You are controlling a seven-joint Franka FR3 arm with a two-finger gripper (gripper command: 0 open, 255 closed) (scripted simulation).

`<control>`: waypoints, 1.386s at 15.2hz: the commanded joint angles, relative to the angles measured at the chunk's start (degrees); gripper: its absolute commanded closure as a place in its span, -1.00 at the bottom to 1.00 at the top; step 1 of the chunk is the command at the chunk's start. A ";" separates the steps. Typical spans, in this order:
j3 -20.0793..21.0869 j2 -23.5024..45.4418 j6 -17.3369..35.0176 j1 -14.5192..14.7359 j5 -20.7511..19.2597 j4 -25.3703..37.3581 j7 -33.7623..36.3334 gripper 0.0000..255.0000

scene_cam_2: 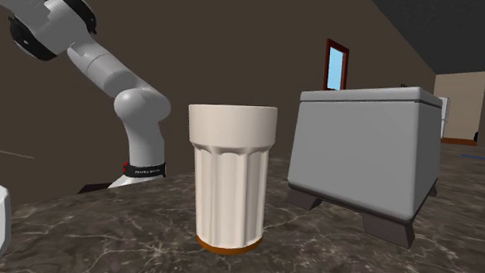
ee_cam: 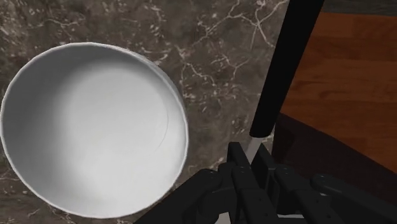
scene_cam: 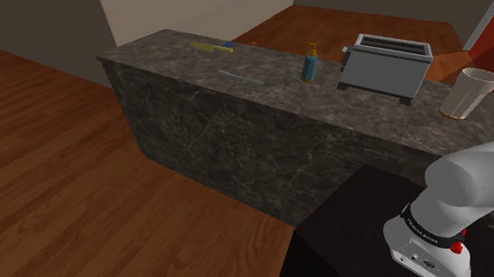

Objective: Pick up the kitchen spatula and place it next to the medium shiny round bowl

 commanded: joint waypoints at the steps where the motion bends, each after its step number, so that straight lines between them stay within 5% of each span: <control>1: -3.57 0.55 -0.31 3.01 -0.62 4.59 -2.70 1.00; 10: -18.56 -1.39 -3.76 18.94 -4.33 27.87 -14.33 1.00; 14: -24.83 -4.19 -6.75 28.41 -6.70 42.30 -20.45 1.00; 16: -28.74 -6.59 -9.21 35.68 -8.51 53.83 -25.14 1.00; 21: -28.68 -7.73 -6.20 33.31 -9.12 49.21 -23.58 1.00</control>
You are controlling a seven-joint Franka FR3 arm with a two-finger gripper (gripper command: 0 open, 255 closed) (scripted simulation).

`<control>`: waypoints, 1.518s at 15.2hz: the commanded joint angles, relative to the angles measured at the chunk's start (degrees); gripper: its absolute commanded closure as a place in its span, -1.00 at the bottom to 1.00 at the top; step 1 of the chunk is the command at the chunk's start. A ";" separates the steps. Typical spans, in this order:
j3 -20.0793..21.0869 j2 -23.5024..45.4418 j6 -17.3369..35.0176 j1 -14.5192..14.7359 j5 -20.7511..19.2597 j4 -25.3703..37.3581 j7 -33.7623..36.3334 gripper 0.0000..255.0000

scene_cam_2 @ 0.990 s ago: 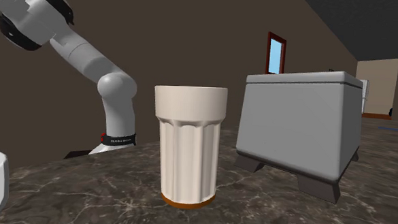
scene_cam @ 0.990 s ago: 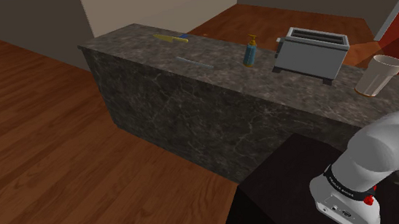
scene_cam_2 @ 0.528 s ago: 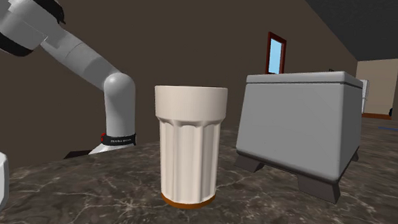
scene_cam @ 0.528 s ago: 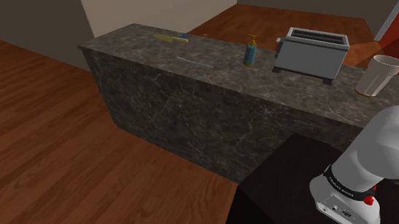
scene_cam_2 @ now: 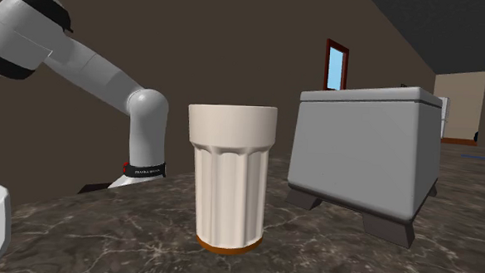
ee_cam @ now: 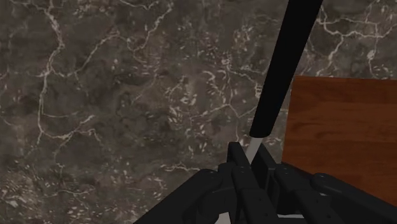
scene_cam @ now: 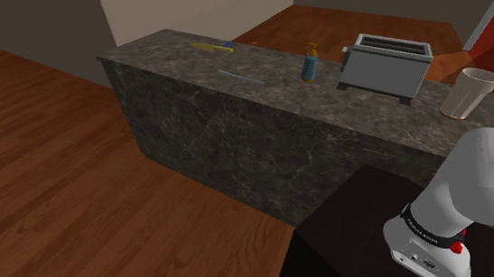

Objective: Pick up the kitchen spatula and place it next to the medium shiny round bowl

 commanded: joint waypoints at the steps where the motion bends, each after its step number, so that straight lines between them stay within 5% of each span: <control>1: -0.09 -0.44 1.12 -0.79 -0.26 -1.55 0.47 1.00; 23: -3.61 -6.14 11.91 -5.06 -4.66 -12.97 4.88 1.00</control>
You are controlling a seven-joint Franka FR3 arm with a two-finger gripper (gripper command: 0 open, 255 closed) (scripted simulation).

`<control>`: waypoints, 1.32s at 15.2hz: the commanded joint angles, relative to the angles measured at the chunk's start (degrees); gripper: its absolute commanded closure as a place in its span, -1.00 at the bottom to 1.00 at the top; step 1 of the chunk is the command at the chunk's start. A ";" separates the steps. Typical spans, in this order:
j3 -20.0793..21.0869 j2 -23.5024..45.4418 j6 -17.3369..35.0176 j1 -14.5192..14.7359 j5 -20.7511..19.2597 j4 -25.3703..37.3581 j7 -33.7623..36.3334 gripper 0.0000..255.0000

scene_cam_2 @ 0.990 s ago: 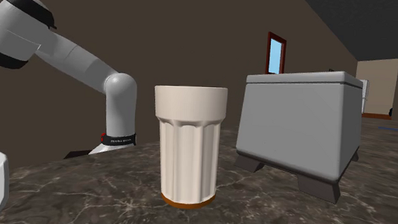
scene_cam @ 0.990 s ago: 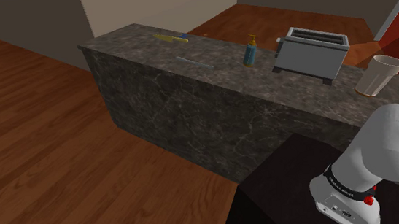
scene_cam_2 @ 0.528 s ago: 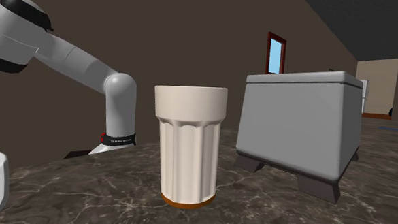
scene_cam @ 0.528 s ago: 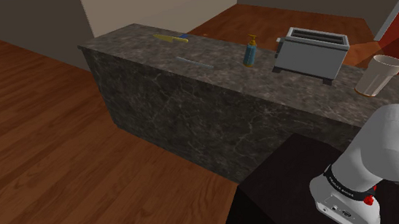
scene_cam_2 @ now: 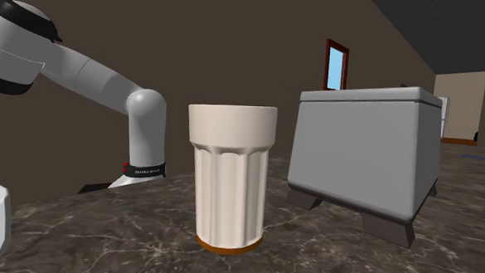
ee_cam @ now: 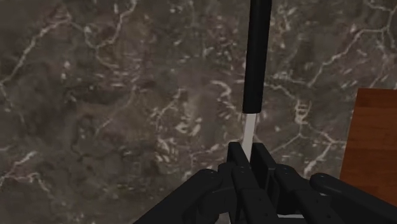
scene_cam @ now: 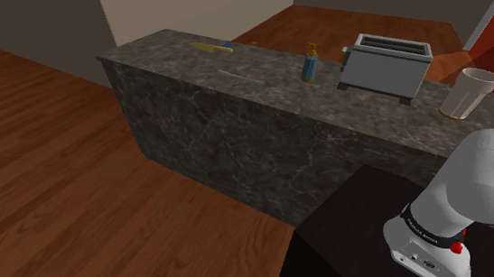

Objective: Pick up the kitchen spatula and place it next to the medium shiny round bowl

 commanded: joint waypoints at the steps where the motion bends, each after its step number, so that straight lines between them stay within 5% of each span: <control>1: -0.08 -0.12 0.28 -0.21 -0.13 -0.31 0.05 1.00; 7: -0.09 -0.12 0.27 -0.20 -0.12 -0.29 0.05 1.00; 8: -0.09 -0.12 0.27 -0.20 -0.12 -0.29 0.05 -1.00; 20: 2.23 2.83 -4.01 0.32 2.22 2.54 -1.18 -1.00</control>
